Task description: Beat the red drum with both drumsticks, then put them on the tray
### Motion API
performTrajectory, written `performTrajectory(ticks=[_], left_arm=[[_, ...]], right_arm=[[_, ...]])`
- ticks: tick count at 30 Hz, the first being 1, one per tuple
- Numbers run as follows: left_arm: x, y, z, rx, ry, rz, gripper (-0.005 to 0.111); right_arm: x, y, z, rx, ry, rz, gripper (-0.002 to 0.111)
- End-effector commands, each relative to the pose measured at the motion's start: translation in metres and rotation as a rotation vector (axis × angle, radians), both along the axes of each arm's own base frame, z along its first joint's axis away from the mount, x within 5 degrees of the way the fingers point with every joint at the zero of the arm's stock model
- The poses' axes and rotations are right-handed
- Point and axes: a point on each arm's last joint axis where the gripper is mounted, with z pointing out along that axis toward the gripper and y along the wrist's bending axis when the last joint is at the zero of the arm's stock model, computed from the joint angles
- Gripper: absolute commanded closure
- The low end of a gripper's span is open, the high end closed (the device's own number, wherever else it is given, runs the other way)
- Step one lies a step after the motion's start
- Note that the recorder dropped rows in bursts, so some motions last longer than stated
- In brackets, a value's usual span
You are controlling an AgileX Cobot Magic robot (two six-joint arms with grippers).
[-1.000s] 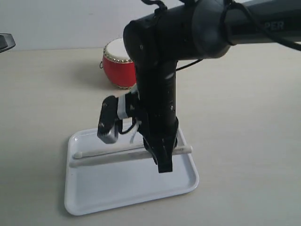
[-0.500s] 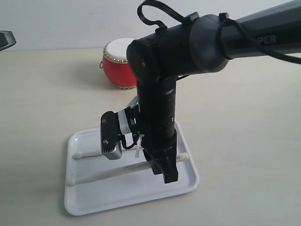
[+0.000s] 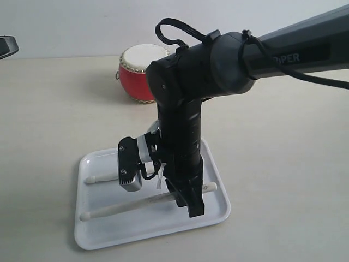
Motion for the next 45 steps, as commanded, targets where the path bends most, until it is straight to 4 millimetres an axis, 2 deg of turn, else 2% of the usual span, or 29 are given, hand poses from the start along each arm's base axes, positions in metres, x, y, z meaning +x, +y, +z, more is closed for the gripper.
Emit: performTrajectory(ticks=[1,8,10,14,21,25,29,32,34,38,40,42,45], left_arm=[[-0.001,0.000,0.001,-0.003,-0.010,-0.003,0.107],[-0.002,0.000,0.000,0.003,-0.008,-0.008,0.107],[-0.002,0.000,0.000,0.003,-0.008,-0.008,0.107],[-0.002,0.000,0.000,0.006,-0.007,-0.012,0.107],[-0.003,-0.001,-0.001,0.019,0.004,-0.028,0.107],[-0.004,-0.005,-0.003,0.078,0.017,-0.034,0.107],[0.001,-0.017,-0.005,0.254,0.083,0.082,0.107],[0.003,-0.032,-0.002,0.369,0.104,0.173,0.107],[0.002,-0.042,0.001,0.435,0.105,0.232,0.107],[-0.001,-0.070,0.002,0.624,0.106,0.387,0.107],[-0.006,-0.082,-0.002,0.720,0.105,0.448,0.107],[-0.014,-0.098,-0.003,0.772,0.077,0.434,0.107],[-0.024,-0.115,0.005,0.744,0.031,0.368,0.107]], right_arm=[[0.001,0.002,0.000,0.022,-0.020,0.006,0.093],[0.002,0.003,0.000,0.027,-0.030,-0.019,0.063],[0.003,0.004,0.001,0.030,-0.037,-0.031,0.058],[0.008,0.006,0.012,0.038,-0.074,-0.097,0.056],[0.014,0.010,0.062,0.183,-0.185,-0.145,0.057],[0.024,-0.003,0.088,0.252,-0.243,-0.240,0.057],[0.035,-0.021,0.110,0.356,-0.209,-0.366,0.057],[0.046,-0.040,0.122,0.430,-0.185,-0.474,0.064],[0.052,-0.052,0.127,0.483,-0.170,-0.543,0.075],[0.064,-0.087,0.124,0.582,-0.137,-0.769,0.108],[0.067,-0.106,0.120,0.621,-0.152,-0.867,0.108],[0.067,-0.125,0.118,0.686,-0.198,-0.946,0.108],[0.059,-0.143,0.119,0.779,-0.257,-0.986,0.108]])
